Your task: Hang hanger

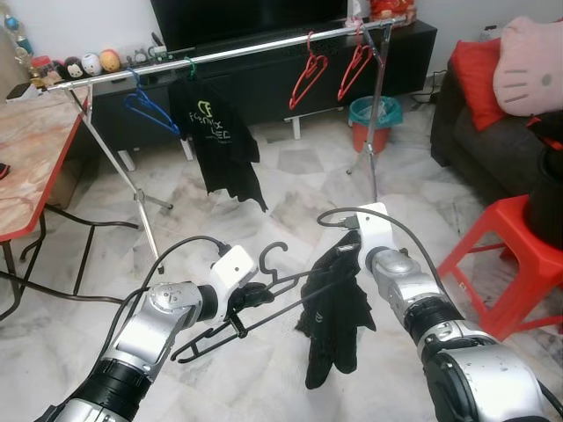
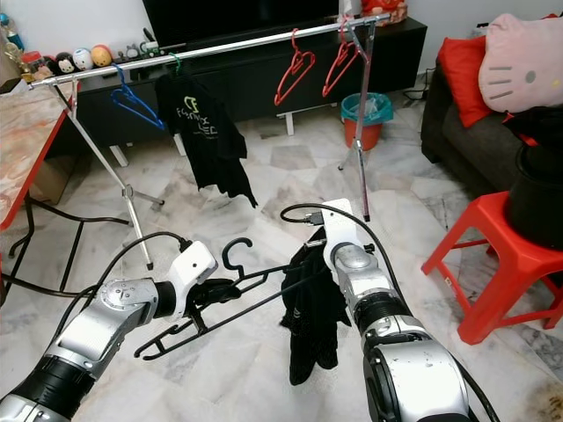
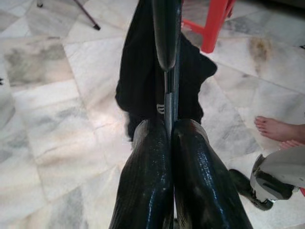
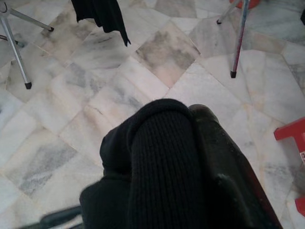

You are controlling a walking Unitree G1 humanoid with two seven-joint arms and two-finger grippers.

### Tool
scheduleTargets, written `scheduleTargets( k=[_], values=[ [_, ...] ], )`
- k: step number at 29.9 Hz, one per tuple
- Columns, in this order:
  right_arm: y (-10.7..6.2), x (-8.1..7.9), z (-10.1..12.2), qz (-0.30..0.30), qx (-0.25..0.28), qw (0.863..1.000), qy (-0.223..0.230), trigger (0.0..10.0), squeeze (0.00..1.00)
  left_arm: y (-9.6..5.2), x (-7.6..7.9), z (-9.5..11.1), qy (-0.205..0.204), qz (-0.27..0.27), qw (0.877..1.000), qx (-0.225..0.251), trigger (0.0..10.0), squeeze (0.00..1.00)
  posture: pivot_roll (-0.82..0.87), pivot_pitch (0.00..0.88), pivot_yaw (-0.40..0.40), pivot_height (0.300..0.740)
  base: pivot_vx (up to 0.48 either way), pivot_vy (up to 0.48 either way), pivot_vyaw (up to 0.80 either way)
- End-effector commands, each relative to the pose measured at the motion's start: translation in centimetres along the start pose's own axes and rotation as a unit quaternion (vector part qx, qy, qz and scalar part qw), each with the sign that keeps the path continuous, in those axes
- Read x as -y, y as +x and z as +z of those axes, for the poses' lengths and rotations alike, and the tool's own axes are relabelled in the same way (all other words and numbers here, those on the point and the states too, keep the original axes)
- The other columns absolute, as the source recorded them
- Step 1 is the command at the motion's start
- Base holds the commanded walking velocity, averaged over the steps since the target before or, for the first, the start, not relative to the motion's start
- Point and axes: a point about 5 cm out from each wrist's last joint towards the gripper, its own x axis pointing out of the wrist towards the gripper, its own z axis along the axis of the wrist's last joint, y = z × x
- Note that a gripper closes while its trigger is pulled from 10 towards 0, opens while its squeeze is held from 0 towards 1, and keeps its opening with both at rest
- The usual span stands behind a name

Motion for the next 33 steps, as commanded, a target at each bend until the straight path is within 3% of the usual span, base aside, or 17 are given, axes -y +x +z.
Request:
scheduleTargets(
  k=[1, 7, 16, 19, 23, 29, 33],
  values=[
    [-0.1, 0.0, 0.8, 0.001, 0.016, 1.0, 0.005, 10.0, 0.0, -0.6, -1.1, 0.3, 0.009, 0.034, 0.999, 0.002, 10.0, 0.0, -0.11, 0.0, 0.108, 0.74, 0.0, 0.0, 0.0],
    [-0.1, 0.2, 1.0, -0.002, 0.019, 1.0, -0.009, 10.0, 0.0, -0.3, -2.0, 0.4, 0.003, 0.087, 0.996, 0.012, 10.0, 0.0, -0.11, 0.0, 0.109, 0.74, 0.0, 0.0, 0.0],
    [-0.2, -0.1, 0.9, 0.015, 0.016, 1.0, -0.011, 10.0, 0.0, 0.0, -0.9, 0.8, -0.022, 0.038, 0.998, 0.036, 10.0, 0.0, -0.11, 0.0, 0.11, 0.74, 0.0, 0.0, 0.0],
    [-0.4, -0.8, 0.8, 0.031, 0.011, 0.998, -0.055, 10.0, 0.0, -0.1, -0.1, 1.0, -0.032, 0.002, 0.998, 0.048, 10.0, 0.0, -0.11, 0.0, 0.11, 0.74, 0.0, 0.0, 0.0],
    [-0.6, -1.2, 1.1, 0.041, 0.013, 0.999, -0.013, 10.0, 0.0, -0.1, 0.0, 1.0, -0.034, -0.003, 0.998, 0.047, 10.0, 0.0, -0.11, 0.0, 0.108, 0.74, 0.0, 0.0, 0.0],
    [-1.5, -1.1, 1.5, 0.028, 0.024, 0.999, -0.034, 10.0, 0.0, -0.1, -0.2, 1.4, -0.048, 0.008, 0.997, 0.06, 10.0, 0.0, -0.11, 0.0, 0.108, 0.74, 0.0, 0.0, 0.0],
    [-2.1, -1.1, 0.5, 0.025, 0.013, 0.999, -0.025, 10.0, 0.0, 0.1, -1.4, 1.4, -0.051, 0.067, 0.995, 0.053, 10.0, 0.0, -0.11, 0.0, 0.107, 0.74, 0.0, 0.0, 0.0]
  ],
)
